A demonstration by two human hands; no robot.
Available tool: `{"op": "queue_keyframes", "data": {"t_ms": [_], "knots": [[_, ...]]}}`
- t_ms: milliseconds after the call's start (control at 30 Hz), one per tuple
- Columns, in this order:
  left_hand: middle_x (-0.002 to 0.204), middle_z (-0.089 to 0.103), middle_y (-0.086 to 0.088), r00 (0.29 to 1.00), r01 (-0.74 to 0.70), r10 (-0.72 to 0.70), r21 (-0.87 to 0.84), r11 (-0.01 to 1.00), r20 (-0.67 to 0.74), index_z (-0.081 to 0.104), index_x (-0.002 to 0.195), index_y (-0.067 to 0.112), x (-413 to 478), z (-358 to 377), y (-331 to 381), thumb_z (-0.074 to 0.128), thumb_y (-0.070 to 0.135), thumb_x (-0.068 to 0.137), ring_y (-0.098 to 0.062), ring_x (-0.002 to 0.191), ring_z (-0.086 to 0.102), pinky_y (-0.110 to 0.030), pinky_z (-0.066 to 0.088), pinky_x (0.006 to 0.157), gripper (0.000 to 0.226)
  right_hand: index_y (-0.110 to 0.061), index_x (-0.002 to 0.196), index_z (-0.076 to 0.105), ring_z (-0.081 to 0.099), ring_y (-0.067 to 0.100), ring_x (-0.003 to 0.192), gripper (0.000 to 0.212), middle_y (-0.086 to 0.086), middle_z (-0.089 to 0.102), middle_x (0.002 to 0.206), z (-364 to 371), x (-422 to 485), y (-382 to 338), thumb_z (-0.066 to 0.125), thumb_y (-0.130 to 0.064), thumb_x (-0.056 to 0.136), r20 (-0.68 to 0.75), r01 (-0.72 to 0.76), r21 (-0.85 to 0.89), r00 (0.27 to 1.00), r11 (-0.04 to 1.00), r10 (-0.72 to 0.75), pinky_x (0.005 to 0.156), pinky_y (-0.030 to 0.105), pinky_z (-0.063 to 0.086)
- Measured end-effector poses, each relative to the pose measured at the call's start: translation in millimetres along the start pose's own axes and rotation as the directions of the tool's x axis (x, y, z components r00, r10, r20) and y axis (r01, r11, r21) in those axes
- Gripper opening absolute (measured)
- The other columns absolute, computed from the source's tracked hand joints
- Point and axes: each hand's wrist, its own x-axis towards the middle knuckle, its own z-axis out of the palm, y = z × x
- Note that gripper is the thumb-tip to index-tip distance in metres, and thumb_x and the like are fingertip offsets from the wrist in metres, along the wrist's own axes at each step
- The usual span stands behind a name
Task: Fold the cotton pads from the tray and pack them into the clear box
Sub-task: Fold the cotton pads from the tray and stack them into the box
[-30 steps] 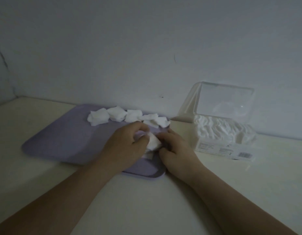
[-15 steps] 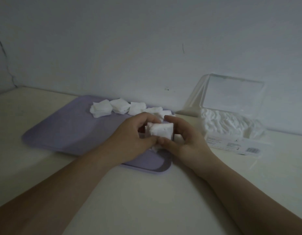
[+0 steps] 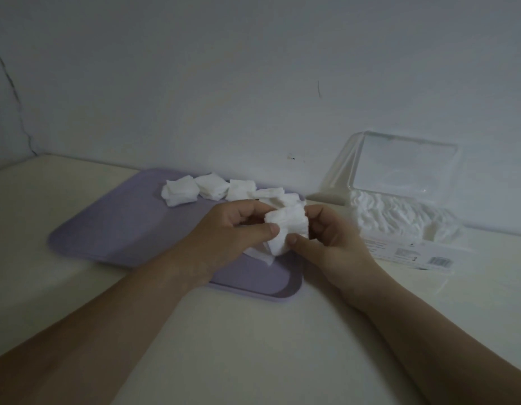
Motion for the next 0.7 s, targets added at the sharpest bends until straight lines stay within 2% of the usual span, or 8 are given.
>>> {"op": "queue_keyframes", "data": {"t_ms": [67, 133, 233, 300, 367, 467, 567, 700], "knots": [[0.113, 0.079, -0.003, 0.999, 0.019, -0.019, -0.007, 1.0, 0.035, 0.079, 0.111, 0.02, -0.5, 1.7, 1.7, 0.073, 0.018, 0.091, -0.02, 0.114, 0.071, -0.04, 0.049, 0.108, 0.02, -0.006, 0.119, 0.066, 0.072, 0.032, 0.109, 0.03, 0.013, 0.077, 0.113, -1.0, -0.6, -0.7, 0.07, 0.004, 0.09, 0.02, 0.01, -0.02, 1.0, 1.0, -0.01, 0.097, 0.045, 0.056], [0.112, 0.079, -0.001, 0.999, 0.042, -0.042, -0.01, 0.999, 0.024, 0.08, 0.108, 0.022, 0.1, 3.3, 2.3, 0.072, 0.021, 0.094, -0.021, 0.116, 0.07, -0.041, 0.048, 0.111, 0.017, -0.007, 0.118, 0.068, 0.073, 0.024, 0.105, 0.03, 0.012, 0.078, 0.112, -1.7, -0.9, -0.9, 0.07, 0.003, 0.09, 0.032, 0.021, -0.045, 0.999, 0.999, -0.02, 0.093, 0.036, 0.057], [0.103, 0.081, -0.002, 0.996, 0.086, -0.087, -0.025, 0.996, -0.036, 0.083, 0.098, 0.02, 0.9, 5.6, 3.5, 0.07, 0.019, 0.094, -0.013, 0.1, 0.073, -0.038, 0.049, 0.108, 0.013, -0.007, 0.116, 0.07, 0.072, 0.019, 0.1, 0.031, 0.012, 0.078, 0.109, -0.7, -0.9, -2.1, 0.072, -0.004, 0.085, 0.045, 0.032, -0.067, 0.999, 0.997, -0.029, 0.09, 0.029, 0.056], [0.099, 0.081, 0.0, 0.991, 0.1, -0.104, -0.058, 0.993, -0.085, 0.084, 0.09, 0.021, 1.9, 6.1, 3.8, 0.072, 0.018, 0.092, -0.008, 0.092, 0.072, -0.034, 0.05, 0.103, 0.013, -0.006, 0.117, 0.072, 0.072, 0.016, 0.099, 0.03, 0.011, 0.078, 0.11, -0.7, -0.9, -2.3, 0.073, 0.004, 0.089, 0.056, 0.043, -0.089, 0.998, 0.995, -0.038, 0.09, 0.029, 0.055], [0.098, 0.081, 0.001, 0.986, 0.101, -0.111, -0.083, 0.991, -0.121, 0.084, 0.088, 0.022, 3.7, 5.3, 2.2, 0.073, 0.018, 0.091, -0.008, 0.092, 0.071, -0.033, 0.05, 0.102, 0.012, -0.006, 0.119, 0.072, 0.073, 0.017, 0.102, 0.032, 0.009, 0.078, 0.112, -1.2, -0.9, -2.1, 0.07, 0.008, 0.091, 0.06, 0.045, -0.085, 0.997, 0.995, -0.04, 0.093, 0.031, 0.056], [0.103, 0.081, -0.003, 0.984, 0.098, -0.114, -0.112, 0.989, -0.141, 0.082, 0.095, 0.017, 6.7, 2.8, 0.0, 0.074, 0.02, 0.091, -0.016, 0.1, 0.071, -0.04, 0.047, 0.109, 0.01, -0.008, 0.121, 0.073, 0.072, 0.03, 0.111, 0.032, 0.009, 0.078, 0.116, -1.6, -0.4, -1.4, 0.072, 0.001, 0.091, 0.069, 0.056, -0.077, 0.996, 0.995, -0.051, 0.101, 0.041, 0.056], [0.105, 0.08, -0.006, 0.981, 0.113, -0.132, -0.133, 0.985, -0.141, 0.081, 0.1, 0.012, 7.8, 1.6, -1.2, 0.073, 0.02, 0.091, -0.019, 0.103, 0.073, -0.04, 0.047, 0.109, 0.015, -0.011, 0.118, 0.075, 0.072, 0.028, 0.108, 0.03, 0.008, 0.078, 0.114, -1.9, -0.3, -1.5, 0.073, -0.001, 0.09, 0.055, 0.057, -0.091, 0.997, 0.994, -0.052, 0.101, 0.043, 0.055], [0.105, 0.079, -0.01, 0.986, 0.097, -0.106, -0.077, 0.992, -0.125, 0.08, 0.1, 0.013, 7.2, 1.7, -2.6, 0.069, 0.022, 0.095, -0.022, 0.1, 0.071, -0.035, 0.049, 0.099, 0.015, -0.013, 0.114, 0.077, 0.072, 0.034, 0.11, 0.028, 0.008, 0.079, 0.113, -1.2, -0.9, -1.9, 0.076, 0.0, 0.089, 0.027, 0.05, -0.073, 0.998, 0.996, -0.049, 0.103, 0.05, 0.055]]}}
